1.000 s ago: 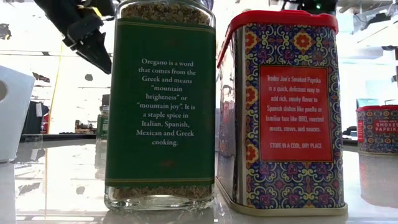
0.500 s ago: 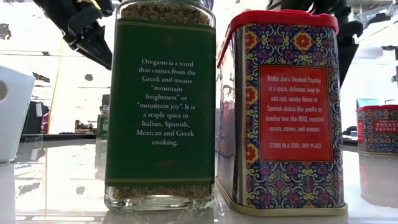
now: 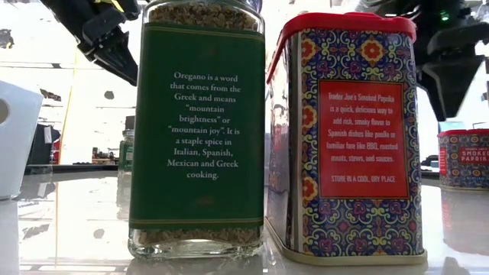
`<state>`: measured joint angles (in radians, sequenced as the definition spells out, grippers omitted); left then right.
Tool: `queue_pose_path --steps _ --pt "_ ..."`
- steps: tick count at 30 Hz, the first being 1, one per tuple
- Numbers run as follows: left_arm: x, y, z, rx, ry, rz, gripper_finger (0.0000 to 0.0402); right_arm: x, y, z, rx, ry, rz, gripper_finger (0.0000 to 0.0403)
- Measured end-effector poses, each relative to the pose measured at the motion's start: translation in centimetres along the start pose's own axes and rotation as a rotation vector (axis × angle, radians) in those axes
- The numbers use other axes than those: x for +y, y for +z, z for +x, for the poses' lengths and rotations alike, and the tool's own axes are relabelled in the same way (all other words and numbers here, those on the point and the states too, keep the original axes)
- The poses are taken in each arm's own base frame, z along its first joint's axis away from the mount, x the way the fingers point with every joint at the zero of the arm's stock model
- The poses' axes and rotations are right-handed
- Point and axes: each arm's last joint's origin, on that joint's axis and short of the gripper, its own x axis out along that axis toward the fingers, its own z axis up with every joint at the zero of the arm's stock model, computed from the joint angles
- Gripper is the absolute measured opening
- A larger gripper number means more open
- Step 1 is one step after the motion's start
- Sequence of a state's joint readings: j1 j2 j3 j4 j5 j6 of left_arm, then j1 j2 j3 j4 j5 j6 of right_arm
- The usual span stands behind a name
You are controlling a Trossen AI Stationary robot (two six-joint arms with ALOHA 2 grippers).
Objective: Sort spices by type
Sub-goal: Put the right red seasoning can into the transparent bin
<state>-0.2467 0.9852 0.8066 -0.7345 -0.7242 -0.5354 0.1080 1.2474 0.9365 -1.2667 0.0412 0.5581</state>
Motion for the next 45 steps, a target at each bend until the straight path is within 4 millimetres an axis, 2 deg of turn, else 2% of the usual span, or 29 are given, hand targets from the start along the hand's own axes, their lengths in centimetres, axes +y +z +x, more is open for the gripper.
queue_pose_path --steps 11,45 --pt "0.0 0.0 0.0 0.0 -0.001 -0.011 0.0203 -0.5 -1.2 2.3 0.053 0.013 -0.002 0.027" --pt "0.0 0.0 0.0 0.0 -0.001 -0.003 0.0203 -0.5 -1.1 2.3 0.034 0.015 0.029 0.0271"
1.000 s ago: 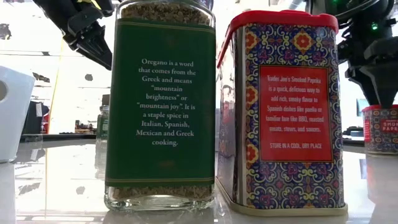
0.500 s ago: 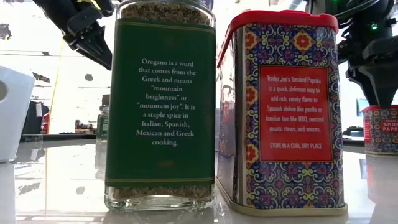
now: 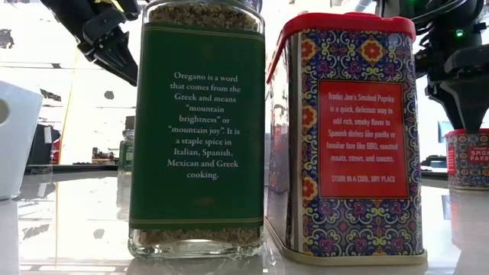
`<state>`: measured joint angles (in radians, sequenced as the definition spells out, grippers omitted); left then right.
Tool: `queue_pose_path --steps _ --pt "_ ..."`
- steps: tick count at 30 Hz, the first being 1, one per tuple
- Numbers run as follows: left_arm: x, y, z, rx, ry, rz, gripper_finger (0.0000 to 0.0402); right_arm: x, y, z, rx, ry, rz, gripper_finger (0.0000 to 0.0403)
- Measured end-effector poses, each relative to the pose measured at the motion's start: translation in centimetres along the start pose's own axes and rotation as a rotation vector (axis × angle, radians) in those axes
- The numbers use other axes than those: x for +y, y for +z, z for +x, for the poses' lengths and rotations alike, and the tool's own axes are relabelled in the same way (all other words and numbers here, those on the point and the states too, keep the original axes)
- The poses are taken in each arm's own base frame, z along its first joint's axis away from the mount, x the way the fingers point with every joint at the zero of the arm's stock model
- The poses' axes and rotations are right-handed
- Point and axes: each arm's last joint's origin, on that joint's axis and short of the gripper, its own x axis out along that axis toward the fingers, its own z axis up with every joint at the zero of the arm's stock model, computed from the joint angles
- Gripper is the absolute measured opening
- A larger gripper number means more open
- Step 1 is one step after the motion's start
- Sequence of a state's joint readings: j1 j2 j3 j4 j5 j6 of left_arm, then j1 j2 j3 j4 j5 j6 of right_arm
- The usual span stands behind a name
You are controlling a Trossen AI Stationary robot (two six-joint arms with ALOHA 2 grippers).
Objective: Sort spices by type
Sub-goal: Put the right red seasoning can into the transparent bin
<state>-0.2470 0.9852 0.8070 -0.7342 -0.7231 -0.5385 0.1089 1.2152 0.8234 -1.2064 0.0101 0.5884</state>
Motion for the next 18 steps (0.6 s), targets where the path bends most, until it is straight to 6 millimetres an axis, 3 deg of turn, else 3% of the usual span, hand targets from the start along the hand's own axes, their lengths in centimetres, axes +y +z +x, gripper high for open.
queue_pose_path --steps 18 --pt "0.0 0.0 0.0 0.0 0.0 0.0 0.0203 0.7 1.2 -1.0 -0.119 0.06 0.024 0.0271"
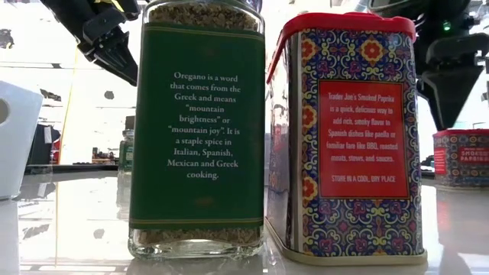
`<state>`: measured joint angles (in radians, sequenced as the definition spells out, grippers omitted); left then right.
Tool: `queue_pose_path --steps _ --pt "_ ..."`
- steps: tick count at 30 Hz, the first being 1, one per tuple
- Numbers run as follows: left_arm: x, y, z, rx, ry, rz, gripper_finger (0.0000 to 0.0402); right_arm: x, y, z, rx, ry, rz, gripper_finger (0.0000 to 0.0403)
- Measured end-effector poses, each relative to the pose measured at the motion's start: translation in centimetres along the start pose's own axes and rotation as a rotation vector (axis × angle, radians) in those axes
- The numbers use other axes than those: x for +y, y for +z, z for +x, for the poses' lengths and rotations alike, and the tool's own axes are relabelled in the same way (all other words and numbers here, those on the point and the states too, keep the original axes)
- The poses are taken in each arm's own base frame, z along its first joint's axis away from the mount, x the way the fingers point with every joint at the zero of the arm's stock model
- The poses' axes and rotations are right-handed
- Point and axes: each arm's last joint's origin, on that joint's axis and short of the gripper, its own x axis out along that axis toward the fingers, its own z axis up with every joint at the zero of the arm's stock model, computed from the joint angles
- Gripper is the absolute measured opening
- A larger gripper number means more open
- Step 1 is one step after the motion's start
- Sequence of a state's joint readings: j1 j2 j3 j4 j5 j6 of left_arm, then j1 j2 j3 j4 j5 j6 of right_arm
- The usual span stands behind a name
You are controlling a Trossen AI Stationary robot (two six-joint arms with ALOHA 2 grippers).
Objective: Sort spices by type
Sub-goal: Put the right red seasoning can into the transparent bin
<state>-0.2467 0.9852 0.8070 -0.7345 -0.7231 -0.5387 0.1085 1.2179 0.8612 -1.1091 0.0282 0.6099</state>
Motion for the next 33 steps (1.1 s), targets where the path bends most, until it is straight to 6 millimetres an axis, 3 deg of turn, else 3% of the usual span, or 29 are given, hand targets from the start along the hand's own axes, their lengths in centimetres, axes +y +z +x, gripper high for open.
queue_pose_path --steps 7,17,28,33 --pt "0.0 0.0 0.0 0.0 0.0 -0.007 0.0203 -0.2 1.0 0.0 -0.065 0.031 -0.094 0.0271" --pt "0.0 0.0 0.0 0.0 0.0 -0.008 0.0203 -1.9 2.0 -0.1 -0.079 0.018 -0.01 0.0275" --pt "0.0 0.0 0.0 0.0 0.0 -0.031 0.0203 -2.4 3.1 -0.1 -0.156 0.038 -0.077 0.0392" --pt "0.0 0.0 0.0 0.0 0.0 -0.034 0.0203 -2.3 3.2 -0.2 -0.169 0.042 -0.083 0.0384"
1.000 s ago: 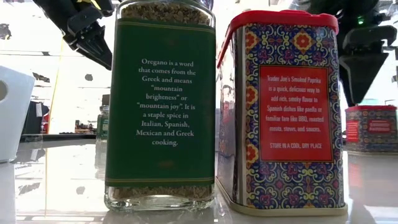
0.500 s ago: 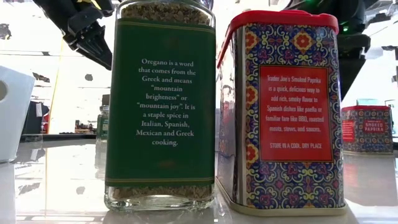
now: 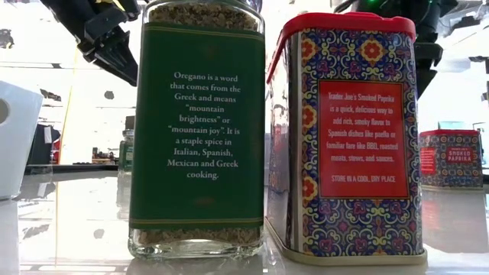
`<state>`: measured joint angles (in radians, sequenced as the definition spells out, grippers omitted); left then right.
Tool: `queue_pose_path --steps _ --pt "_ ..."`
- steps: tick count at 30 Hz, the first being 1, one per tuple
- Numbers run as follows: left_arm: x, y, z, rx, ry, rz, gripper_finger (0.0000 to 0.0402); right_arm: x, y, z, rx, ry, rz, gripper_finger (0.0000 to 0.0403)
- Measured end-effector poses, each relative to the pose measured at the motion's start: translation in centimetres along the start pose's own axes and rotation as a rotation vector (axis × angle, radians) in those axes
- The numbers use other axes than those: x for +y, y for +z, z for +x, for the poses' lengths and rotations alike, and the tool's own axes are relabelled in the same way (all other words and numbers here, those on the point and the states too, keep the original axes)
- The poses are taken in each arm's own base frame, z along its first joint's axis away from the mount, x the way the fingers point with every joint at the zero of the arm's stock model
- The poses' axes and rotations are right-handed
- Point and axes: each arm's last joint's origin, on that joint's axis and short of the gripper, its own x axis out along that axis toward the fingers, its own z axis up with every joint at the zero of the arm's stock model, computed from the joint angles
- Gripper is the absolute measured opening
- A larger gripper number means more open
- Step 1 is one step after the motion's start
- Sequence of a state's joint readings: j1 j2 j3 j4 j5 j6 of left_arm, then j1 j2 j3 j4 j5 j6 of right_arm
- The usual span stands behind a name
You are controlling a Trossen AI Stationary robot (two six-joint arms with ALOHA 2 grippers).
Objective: Sort spices by type
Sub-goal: Put the right red seasoning can into the transparent bin
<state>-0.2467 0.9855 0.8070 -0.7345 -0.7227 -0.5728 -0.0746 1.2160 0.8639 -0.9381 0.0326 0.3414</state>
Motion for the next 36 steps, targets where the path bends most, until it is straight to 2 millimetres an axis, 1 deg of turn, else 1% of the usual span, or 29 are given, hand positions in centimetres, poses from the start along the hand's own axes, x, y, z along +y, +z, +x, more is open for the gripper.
queue_pose_path --steps 6,13,16,20,24,27,36 --pt "0.0 0.0 0.0 0.0 0.0 0.0 0.0203 0.2 -0.4 0.0 0.035 0.021 -0.024 0.0376" --pt "0.0 0.0 0.0 0.0 0.0 0.0 0.0203 1.6 -2.1 0.2 0.124 0.032 -0.349 0.0371" --pt "0.0 0.0 0.0 0.0 0.0 0.0 0.0203 2.1 -2.6 0.4 0.14 0.037 -0.413 0.0367" --pt "0.0 0.0 0.0 0.0 0.0 0.002 0.0203 2.3 -3.3 0.8 0.175 0.035 -0.478 0.0362" --pt "0.0 0.0 0.0 0.0 0.0 0.007 0.0203 2.0 -4.2 1.5 0.226 0.019 -0.459 0.035" --pt "0.0 0.0 0.0 0.0 0.0 0.007 0.0203 1.8 -4.5 1.9 0.244 0.009 -0.424 0.033" --pt "0.0 0.0 0.0 0.0 0.0 0.008 0.0203 1.8 -4.5 1.9 0.24 0.008 -0.408 0.0265"
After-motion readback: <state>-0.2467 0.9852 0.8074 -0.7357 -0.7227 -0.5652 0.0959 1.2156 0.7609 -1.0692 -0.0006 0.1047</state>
